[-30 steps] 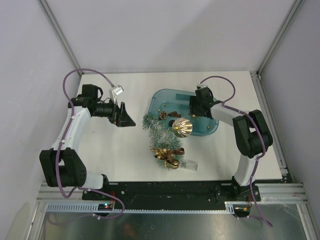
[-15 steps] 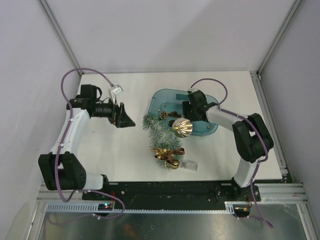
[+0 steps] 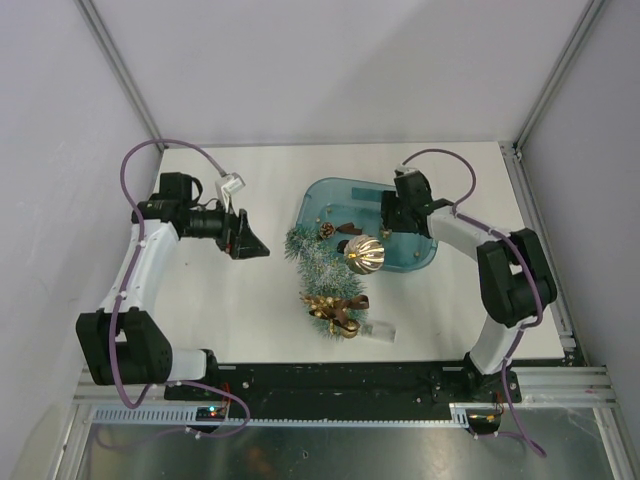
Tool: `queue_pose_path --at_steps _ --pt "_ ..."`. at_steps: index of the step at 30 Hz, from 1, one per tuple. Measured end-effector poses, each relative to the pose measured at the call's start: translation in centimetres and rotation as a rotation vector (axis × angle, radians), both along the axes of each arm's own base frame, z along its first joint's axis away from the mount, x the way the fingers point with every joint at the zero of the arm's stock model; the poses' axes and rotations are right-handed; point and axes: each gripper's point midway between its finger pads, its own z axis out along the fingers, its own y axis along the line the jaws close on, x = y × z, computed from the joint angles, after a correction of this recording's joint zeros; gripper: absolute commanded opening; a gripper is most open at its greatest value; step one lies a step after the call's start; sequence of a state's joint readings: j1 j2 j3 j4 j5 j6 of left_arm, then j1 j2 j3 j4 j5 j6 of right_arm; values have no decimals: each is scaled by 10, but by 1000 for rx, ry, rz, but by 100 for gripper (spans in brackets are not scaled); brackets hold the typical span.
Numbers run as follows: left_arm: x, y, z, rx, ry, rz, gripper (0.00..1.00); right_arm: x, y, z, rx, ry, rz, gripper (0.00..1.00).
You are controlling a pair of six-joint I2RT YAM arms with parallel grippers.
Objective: Decorate the small christmas tree
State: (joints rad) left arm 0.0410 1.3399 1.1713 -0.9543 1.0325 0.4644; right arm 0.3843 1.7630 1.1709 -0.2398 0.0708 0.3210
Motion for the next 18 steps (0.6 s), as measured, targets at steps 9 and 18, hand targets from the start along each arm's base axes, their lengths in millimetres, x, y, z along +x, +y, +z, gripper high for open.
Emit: queue_pose_path --at_steps 9,18 --pt "-1 1 2 2 -18 -1 100 8 12 -30 19 54 1 60" --pt "-2 1 2 2 -19 0 100 14 16 -35 26 62 -7 29"
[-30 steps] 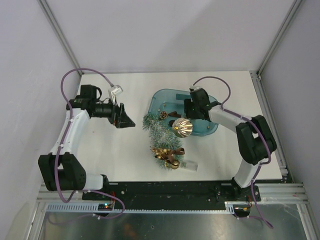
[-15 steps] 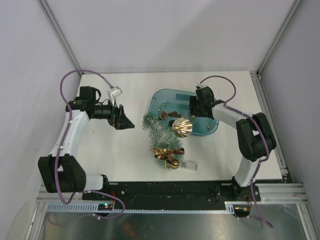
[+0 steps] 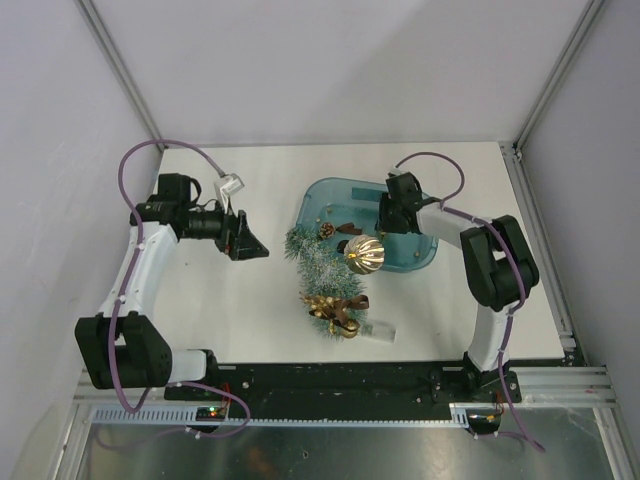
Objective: Decorate the small christmas tree
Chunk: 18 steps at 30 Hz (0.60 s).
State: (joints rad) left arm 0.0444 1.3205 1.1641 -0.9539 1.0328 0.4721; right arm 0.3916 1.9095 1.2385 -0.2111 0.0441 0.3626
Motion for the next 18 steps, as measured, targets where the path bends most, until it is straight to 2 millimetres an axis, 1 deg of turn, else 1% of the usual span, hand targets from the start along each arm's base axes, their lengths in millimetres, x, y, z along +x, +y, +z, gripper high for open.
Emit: queue_pose_path --at_steps 2,5,6,8,10,13,15,17,18 --pt "0 0 0 -1 -1 0 100 0 0 0 1 2 -3 26" --pt "0 0 1 -3 -1 -2 100 -3 -1 2 5 12 -5 25" --pt "-1 -1 1 -5 -2 -3 100 -4 -2 6 11 10 -7 25" --pt "-1 -1 3 -9 -7 -5 100 -11 -4 22 40 -3 -6 26" --pt "-2 -2 5 -13 -14 -7 100 -21 -9 47 88 -34 -9 27" --pt "-3 -2 8 -16 -24 -8 100 -42 -15 101 186 -127 -6 27" --pt "-4 -2 9 -17 -28 -9 100 -63 -17 137 266 -202 5 28" --pt "-4 -2 9 -15 -32 -10 100 -85 -16 161 335 -249 24 28" --pt "-4 -2 9 -15 -35 -11 100 -99 -15 170 376 -265 33 28"
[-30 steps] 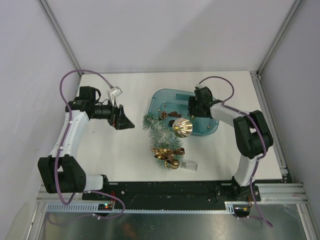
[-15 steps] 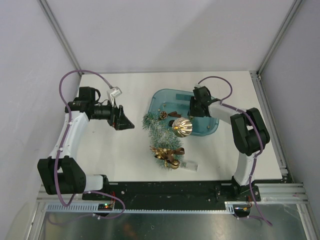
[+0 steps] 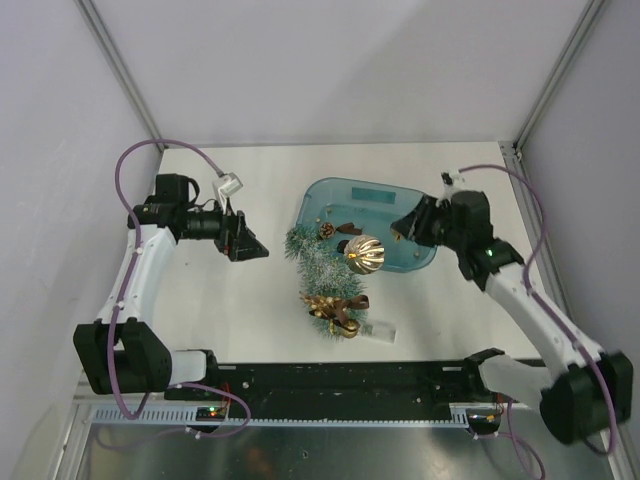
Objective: Decorate the small christmas tree
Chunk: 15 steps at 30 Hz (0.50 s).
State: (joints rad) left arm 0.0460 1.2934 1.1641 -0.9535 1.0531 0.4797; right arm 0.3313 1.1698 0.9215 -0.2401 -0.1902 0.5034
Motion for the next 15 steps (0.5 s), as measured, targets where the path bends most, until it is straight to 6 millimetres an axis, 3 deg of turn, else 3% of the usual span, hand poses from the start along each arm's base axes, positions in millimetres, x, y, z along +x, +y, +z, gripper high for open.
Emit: queue_pose_path --at_steps 3,7,11,15 --pt "0 0 -1 1 0 -1 100 -39 2 8 107 -2 33 27" --pt "-1 0 -2 3 -2 -4 100 -76 7 -3 228 76 52 26" --pt "-1 0 -2 3 -3 -5 100 -101 7 -4 323 138 48 25" --pt "-2 -2 -1 3 -7 -11 100 -117 7 19 427 120 34 24"
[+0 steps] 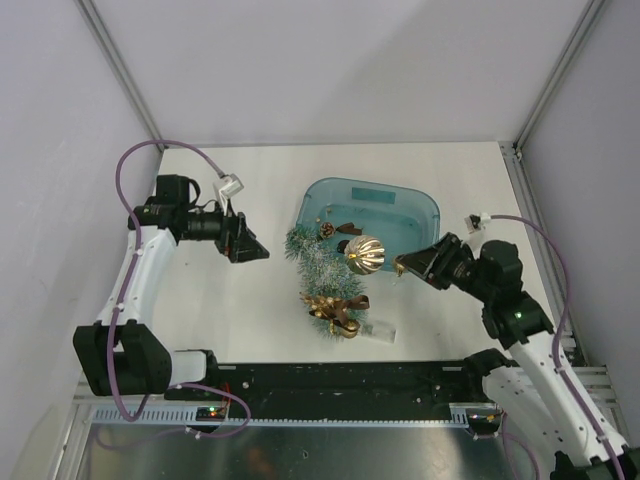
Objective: Decorate the small christmas tree
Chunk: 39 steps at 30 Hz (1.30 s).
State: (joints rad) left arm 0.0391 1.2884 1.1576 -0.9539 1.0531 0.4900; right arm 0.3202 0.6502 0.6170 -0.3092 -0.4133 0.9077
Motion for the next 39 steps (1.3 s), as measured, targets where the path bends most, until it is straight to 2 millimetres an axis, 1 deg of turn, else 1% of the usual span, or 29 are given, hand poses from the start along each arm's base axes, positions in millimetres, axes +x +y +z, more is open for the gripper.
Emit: queue_pose_path --at_steps 2,7,14,18,25,33,39 --pt "-1 -1 1 0 -5 -4 100 -7 -1 12 49 -14 -14 23" --pt "-5 -2 7 1 -32 -7 100 -22 1 25 128 -9 -24 22" --pt "-9 -2 15 1 -64 -9 100 -44 20 21 152 50 18 18" --pt "-9 -3 15 0 -67 -10 100 -50 28 18 150 67 20 16" --pt "-9 -3 16 -6 -68 -13 100 -50 34 14 148 90 -18 15" --pt "-11 -4 18 -12 -79 -21 100 -46 44 9 140 107 -45 14" --pt "-12 -6 19 -19 -79 -28 100 -42 46 8 145 108 -60 14"
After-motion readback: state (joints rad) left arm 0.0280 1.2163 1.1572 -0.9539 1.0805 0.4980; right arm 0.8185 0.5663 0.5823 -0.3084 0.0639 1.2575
